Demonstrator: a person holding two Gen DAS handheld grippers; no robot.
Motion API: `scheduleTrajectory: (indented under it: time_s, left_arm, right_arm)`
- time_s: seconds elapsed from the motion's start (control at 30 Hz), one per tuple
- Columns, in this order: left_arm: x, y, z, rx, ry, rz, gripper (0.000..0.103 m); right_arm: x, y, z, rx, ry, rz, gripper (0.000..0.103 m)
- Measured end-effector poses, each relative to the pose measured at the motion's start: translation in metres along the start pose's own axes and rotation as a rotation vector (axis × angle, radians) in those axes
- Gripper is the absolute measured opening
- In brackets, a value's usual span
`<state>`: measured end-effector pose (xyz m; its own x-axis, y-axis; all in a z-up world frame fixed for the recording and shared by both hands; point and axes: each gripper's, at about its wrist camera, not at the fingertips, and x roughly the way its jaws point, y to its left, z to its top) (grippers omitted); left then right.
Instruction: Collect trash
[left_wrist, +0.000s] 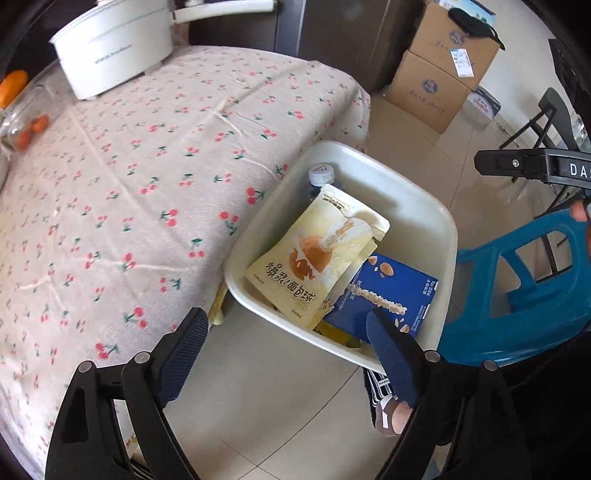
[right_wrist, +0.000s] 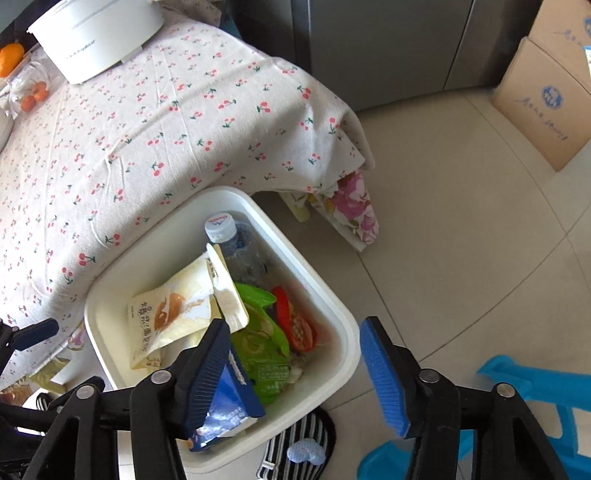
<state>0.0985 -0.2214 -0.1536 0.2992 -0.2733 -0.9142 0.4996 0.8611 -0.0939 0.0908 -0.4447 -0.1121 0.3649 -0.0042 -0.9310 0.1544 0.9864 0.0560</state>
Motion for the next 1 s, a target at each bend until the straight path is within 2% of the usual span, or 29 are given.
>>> scheduleTrajectory:
  time_s: [0.07, 0.13, 0.2, 0.37, 0.53, 0.67, 1.0]
  left_arm:
    - [-0.019, 0.005, -0.008, -0.036, -0.019, 0.027, 0.095]
    - [-0.034, 0.01, -0.017, -0.08, -0.044, 0.048, 0.096]
    - [-0.051, 0.016, -0.028, -0.126, -0.07, 0.066, 0.096]
    - [-0.095, 0.031, -0.05, -0.216, -0.157, 0.134, 0.096]
    - [-0.129, 0.045, -0.07, -0.262, -0.229, 0.214, 0.096]
    - [-0.146, 0.054, -0.082, -0.291, -0.251, 0.216, 0.096]
    - [-0.173, 0.069, -0.099, -0.329, -0.314, 0.217, 0.096]
  right_arm:
    - [-0.015, 0.008, -0.002, 0.007, -0.041, 0.009, 0.074]
    - [-0.03, 0.019, -0.007, 0.004, -0.091, 0.025, 0.08]
    - [-0.043, 0.031, -0.012, -0.009, -0.132, 0.036, 0.09]
    - [-0.067, 0.067, -0.037, -0.063, -0.218, 0.025, 0.102]
    - [-0.083, 0.093, -0.062, -0.121, -0.289, -0.03, 0.102]
    - [-0.091, 0.106, -0.078, -0.131, -0.327, -0.012, 0.102]
    - [-0.096, 0.14, -0.096, -0.129, -0.377, -0.039, 0.102]
